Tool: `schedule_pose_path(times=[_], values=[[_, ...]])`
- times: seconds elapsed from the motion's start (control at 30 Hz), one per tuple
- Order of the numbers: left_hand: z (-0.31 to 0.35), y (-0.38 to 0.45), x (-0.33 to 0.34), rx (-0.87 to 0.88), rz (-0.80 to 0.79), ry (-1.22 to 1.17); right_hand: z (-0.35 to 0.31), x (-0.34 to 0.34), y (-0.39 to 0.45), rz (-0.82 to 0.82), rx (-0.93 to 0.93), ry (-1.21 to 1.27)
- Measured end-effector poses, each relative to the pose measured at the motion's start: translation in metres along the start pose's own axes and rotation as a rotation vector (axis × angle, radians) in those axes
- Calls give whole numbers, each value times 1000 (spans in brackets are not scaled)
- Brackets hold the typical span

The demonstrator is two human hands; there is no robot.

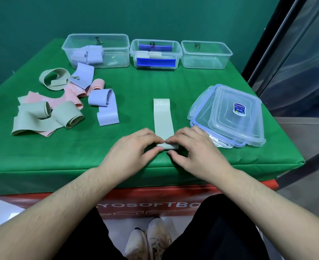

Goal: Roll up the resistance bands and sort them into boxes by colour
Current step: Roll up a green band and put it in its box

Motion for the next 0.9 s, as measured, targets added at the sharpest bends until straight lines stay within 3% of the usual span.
schedule_pose_path(times=[0.9], values=[[-7,5,-4,-67,10,-60,10,1,17,-5,46,22]])
Point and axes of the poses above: each hand's wrist, its own y-axis towards the middle knuckle, its own x-axis out of the palm, z = x × y, the point moved 10 cm from there along y, towards the middle knuckle, and after that the axes turned 10 degrees about -y, right-handed, at the moved point
